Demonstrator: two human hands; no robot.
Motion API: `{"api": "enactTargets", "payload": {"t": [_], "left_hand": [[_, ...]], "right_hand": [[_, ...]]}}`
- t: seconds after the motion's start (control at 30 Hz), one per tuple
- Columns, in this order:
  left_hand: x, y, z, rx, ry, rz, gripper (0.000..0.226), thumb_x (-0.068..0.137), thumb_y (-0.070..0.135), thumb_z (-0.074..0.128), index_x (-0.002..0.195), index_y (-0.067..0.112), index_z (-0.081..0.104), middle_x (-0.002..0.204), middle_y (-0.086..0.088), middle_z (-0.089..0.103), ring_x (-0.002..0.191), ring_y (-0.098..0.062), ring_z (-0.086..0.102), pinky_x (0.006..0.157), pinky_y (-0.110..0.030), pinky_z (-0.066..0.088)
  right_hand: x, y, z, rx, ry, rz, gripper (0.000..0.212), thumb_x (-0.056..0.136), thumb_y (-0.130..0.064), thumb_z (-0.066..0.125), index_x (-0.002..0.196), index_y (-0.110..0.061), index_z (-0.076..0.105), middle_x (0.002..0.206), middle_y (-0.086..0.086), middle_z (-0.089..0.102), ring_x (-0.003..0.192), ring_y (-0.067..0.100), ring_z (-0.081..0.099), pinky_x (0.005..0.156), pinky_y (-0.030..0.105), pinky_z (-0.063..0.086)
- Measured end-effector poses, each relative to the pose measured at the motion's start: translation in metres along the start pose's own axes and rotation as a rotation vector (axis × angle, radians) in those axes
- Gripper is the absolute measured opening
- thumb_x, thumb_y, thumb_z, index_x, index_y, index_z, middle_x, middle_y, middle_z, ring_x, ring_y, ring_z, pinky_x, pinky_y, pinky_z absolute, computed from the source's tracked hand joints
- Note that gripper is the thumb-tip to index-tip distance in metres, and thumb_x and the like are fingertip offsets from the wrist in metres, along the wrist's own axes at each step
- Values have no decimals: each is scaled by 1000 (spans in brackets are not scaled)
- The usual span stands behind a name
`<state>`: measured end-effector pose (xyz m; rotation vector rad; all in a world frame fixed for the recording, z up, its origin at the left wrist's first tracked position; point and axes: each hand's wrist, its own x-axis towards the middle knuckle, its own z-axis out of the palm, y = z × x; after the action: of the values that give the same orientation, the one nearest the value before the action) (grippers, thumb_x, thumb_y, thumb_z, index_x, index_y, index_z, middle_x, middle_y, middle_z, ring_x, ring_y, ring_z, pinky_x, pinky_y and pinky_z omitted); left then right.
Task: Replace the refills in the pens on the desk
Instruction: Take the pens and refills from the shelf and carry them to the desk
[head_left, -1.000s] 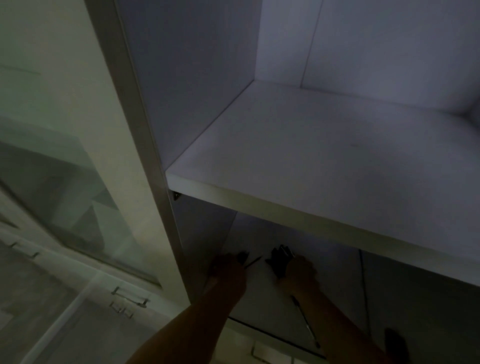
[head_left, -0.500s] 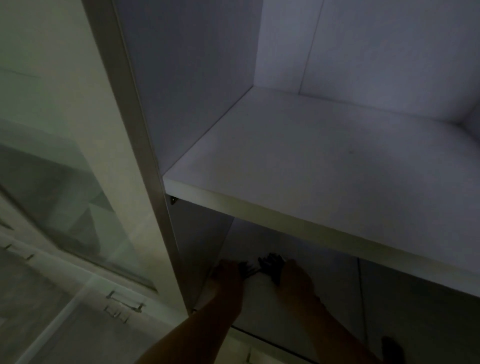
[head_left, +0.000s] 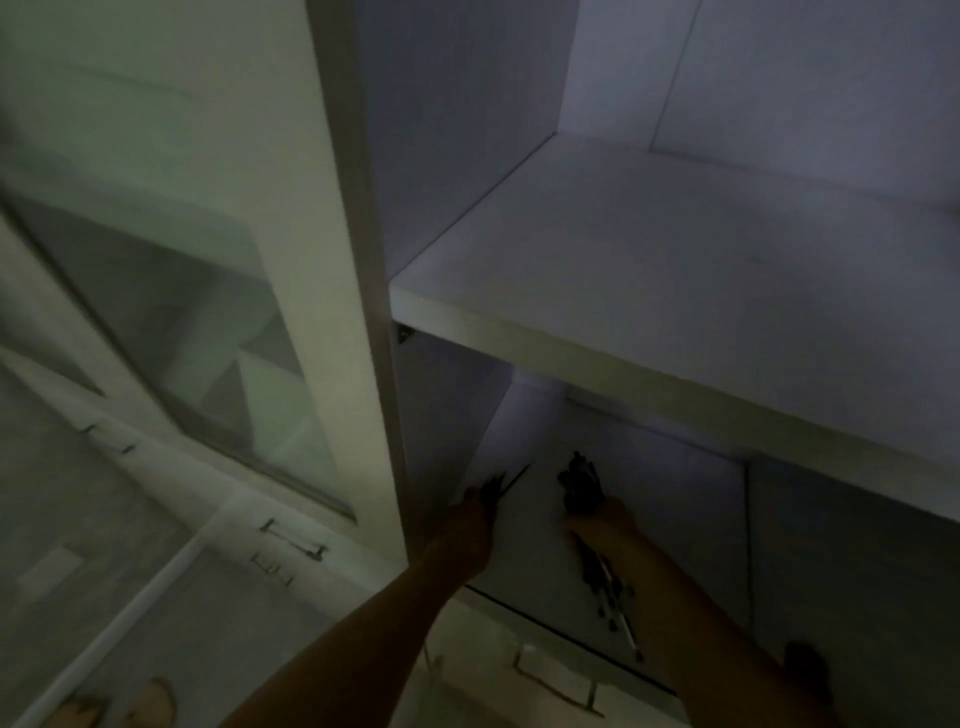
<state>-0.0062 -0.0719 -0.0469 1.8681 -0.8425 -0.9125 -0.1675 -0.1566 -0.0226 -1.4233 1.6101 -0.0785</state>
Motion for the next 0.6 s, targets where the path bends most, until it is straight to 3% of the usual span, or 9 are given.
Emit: {"api": "enactTargets", "payload": {"t": [0.1,0.13,0.2,0.33,0.5,0.6], "left_hand": [[-16,-2,-21,440,-170,78,41,105,32,34,139,10,40,133,-15,52,117,-28,52,95,-34,41],[-22,-7,-25,453,-188,47,41,104,33,35,138,10,41,131,-15,53,116,-29,53,96,-34,43],[-40,-15,-35,332,-190,6,40,104,31,37,137,9,42,128,-16,55,115,-32,55,94,-34,44],[-72,-39,-60,134,-198,-35,33,102,30,42,124,6,49,112,-26,61,102,-41,59,75,-35,46],[-112,-87,-97,44,-148,-147,18,101,31,46,109,16,50,89,0,60,71,-10,55,67,-23,46],[-141,-118,-126,27,-120,-181,18,101,31,46,108,16,51,85,1,58,69,-10,52,63,-19,44]], "right_hand": [[-10,0,6,180,-62,14,22,87,-10,68,106,0,66,80,10,64,64,22,59,52,22,51],[-16,-2,8,189,-77,12,16,88,-11,67,102,-3,66,79,9,63,65,21,59,50,22,51],[-29,-6,16,201,-111,-5,10,89,-12,66,98,-8,66,82,11,64,67,23,59,53,24,52],[-50,-5,40,169,-170,-36,5,88,-7,63,84,-8,65,76,11,63,62,23,57,50,25,48],[-79,2,78,62,-263,-111,5,87,-5,61,87,-7,65,76,8,62,64,19,57,48,20,47],[-102,7,104,48,-313,-155,8,85,-4,66,92,-8,65,78,8,64,65,17,61,51,23,51]]}}
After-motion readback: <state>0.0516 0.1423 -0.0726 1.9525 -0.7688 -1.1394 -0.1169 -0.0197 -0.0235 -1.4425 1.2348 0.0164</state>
